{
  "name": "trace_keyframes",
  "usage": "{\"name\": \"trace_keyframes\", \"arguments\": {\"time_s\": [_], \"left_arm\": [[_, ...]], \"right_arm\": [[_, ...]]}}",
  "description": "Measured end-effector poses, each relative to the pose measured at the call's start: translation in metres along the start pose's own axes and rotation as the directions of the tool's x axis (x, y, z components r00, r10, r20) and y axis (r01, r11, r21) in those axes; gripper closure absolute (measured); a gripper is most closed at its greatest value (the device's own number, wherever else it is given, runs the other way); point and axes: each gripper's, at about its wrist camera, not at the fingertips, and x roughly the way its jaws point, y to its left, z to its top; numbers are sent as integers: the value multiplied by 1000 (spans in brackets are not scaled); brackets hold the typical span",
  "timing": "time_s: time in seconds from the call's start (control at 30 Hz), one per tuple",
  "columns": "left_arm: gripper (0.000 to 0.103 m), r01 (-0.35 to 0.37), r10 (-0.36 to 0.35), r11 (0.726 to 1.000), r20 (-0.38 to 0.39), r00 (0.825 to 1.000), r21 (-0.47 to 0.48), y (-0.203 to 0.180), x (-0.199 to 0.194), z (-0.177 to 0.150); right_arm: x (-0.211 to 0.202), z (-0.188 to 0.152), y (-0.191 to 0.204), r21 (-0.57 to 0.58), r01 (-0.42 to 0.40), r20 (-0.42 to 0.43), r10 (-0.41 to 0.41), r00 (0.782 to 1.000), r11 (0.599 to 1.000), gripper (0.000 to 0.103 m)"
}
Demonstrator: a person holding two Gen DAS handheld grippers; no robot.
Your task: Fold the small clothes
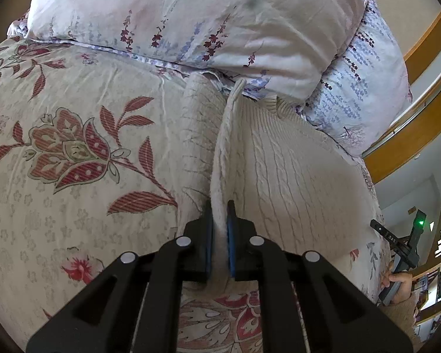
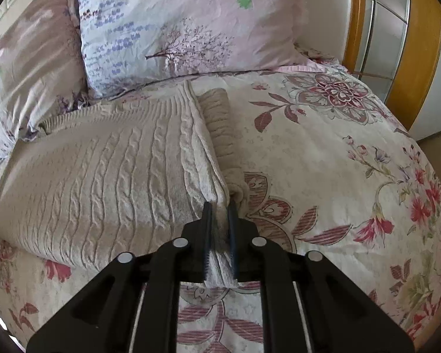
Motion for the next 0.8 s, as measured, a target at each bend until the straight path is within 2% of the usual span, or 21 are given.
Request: {"name": "trace_keyframes", "arguments": {"time_s": [0.07, 0.13, 0.17, 0.27, 0.4, 0.53, 0.6, 0.8], "left_arm": [[92, -4, 4, 1000, 6, 1000, 9, -2, -5, 1], [88, -17, 15, 999, 42, 999, 42, -9, -16, 4], [84, -23, 19, 998, 62, 998, 66, -14, -20, 5], [71, -52, 33, 986, 119, 992, 161, -37, -28, 8], [68, -87, 64, 966, 102, 993, 243, -60, -11, 3], [68, -117, 109, 966, 48, 993, 232, -59, 11, 1], [69, -133, 129, 965, 31, 991, 226, -53, 18, -2], [69, -128, 122, 966, 40, 992, 224, -45, 17, -12]], "right_arm": [[-6, 3, -1, 23, 2, -2, -2, 1000, 1000, 80], [-15, 9, 1, 36, 4, 21, -4, 1000, 999, 58], [-21, 13, 7, 21, -12, 52, 11, 999, 1000, 56], [-25, 22, 30, -57, -26, 73, 30, 997, 998, 54], [-13, 26, 66, -143, -90, 37, 96, 995, 986, 54], [4, 23, 96, -230, -94, 5, 98, 995, 969, 54], [17, 16, 106, -285, -60, -22, 56, 998, 957, 53], [17, 9, 105, -324, -54, -6, 56, 998, 944, 52]]}}
